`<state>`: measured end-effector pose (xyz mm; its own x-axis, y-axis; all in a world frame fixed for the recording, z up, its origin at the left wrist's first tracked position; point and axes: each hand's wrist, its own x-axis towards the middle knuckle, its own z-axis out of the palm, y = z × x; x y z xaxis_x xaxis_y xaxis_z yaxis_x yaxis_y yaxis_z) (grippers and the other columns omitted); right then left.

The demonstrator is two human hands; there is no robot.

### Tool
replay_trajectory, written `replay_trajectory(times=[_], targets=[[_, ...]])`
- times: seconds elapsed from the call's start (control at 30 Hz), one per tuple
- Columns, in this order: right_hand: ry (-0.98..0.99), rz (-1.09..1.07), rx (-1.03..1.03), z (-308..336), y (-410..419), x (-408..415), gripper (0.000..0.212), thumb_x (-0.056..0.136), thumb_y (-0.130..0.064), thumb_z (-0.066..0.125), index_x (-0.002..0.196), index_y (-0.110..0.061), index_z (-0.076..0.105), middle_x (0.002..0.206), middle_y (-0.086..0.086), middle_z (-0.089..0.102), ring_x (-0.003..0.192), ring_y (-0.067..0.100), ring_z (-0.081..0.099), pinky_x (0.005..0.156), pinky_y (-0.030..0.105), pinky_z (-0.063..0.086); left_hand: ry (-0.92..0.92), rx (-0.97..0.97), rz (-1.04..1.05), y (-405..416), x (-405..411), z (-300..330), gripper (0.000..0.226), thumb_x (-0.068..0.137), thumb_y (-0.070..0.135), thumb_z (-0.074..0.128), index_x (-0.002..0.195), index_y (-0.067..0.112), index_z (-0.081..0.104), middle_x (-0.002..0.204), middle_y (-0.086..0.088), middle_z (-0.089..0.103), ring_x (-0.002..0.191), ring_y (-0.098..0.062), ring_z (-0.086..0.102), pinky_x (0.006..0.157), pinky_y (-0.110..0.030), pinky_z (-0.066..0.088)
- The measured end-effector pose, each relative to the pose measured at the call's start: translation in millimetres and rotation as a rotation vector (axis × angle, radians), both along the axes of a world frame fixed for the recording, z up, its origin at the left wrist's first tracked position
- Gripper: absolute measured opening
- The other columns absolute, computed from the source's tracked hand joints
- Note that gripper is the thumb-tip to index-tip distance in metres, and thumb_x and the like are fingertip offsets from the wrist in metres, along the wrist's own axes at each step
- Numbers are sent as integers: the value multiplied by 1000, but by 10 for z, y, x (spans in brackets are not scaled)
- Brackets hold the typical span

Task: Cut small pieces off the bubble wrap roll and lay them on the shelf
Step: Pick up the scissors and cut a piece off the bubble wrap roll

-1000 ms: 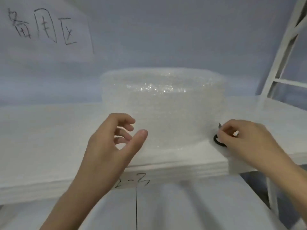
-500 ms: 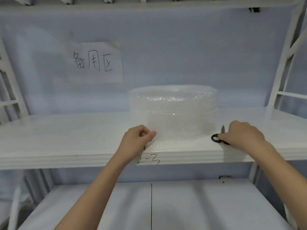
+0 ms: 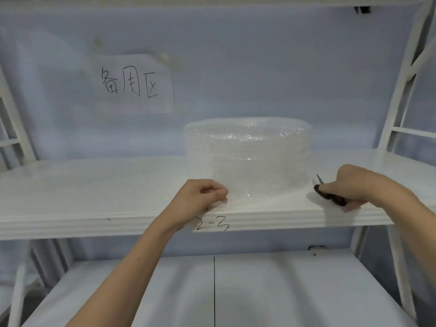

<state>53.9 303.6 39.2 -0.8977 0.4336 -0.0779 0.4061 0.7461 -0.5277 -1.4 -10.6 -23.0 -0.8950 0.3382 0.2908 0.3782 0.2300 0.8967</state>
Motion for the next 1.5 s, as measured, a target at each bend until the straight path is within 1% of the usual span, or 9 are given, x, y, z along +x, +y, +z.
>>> replay_trajectory(times=[0.2,0.37,0.57,0.7,0.8,0.97,1.03,1.2,1.5], targets=[[242,65,-624,-279,90,727,31,90,-24,63,91,5,72,98,15,76,77,23,71,49,22,55,-14,17,-35,56,66,-13,11,94,19,64,94,11,70,86,-11,79,64,-6,63,66,-16,49],[220,239,-1335,-811,-340,983,67,26,-18,100,80,5,68,102,25,74,66,29,75,37,21,53,30,-111,-55,94,120,2,16,89,16,68,105,15,70,81,-5,77,82,-5,72,74,-11,51],[43,404,-1289,-1057,-1034,854,18,76,-18,77,79,-3,67,94,17,75,63,25,68,40,28,50,-6,-111,-12,102,131,52,11,86,14,71,97,12,74,88,-6,80,87,-10,75,79,-19,54],[1,458,-1321,-1184,-1188,675,26,77,-22,71,59,-11,56,76,15,67,57,24,60,40,27,47,23,-207,15,82,187,60,16,86,20,73,102,18,74,88,-5,78,80,-5,72,74,-12,52],[7,485,-1328,-1280,-1198,564,30,76,-28,66,55,-9,58,72,13,64,53,23,57,37,27,47,26,-212,67,53,208,48,11,86,20,73,96,18,76,87,-7,77,85,-13,74,83,-24,55],[35,479,-1345,-1447,-1219,430,25,87,-3,66,62,-3,70,77,12,60,50,20,54,33,26,46,63,-199,180,22,223,12,10,86,22,70,79,20,78,79,8,79,85,-12,74,83,-34,55],[8,495,-1383,-1495,-1252,406,24,76,-17,77,58,-5,68,73,14,58,47,22,54,32,26,47,64,-173,187,25,240,-2,13,86,22,70,77,20,78,79,7,79,88,-20,73,86,-44,55],[-86,536,-1429,-1564,-1290,436,74,22,-60,91,54,-7,52,65,13,58,47,29,55,34,28,47,36,-76,174,47,269,-15,11,88,18,70,80,15,77,78,1,79,89,-29,73,92,-50,52],[18,705,-1405,-1503,-1332,488,62,50,-68,81,60,-13,53,75,10,59,57,25,57,40,30,51,-49,-14,136,94,379,8,8,86,18,73,85,11,77,78,0,79,72,-5,69,74,-20,50]])
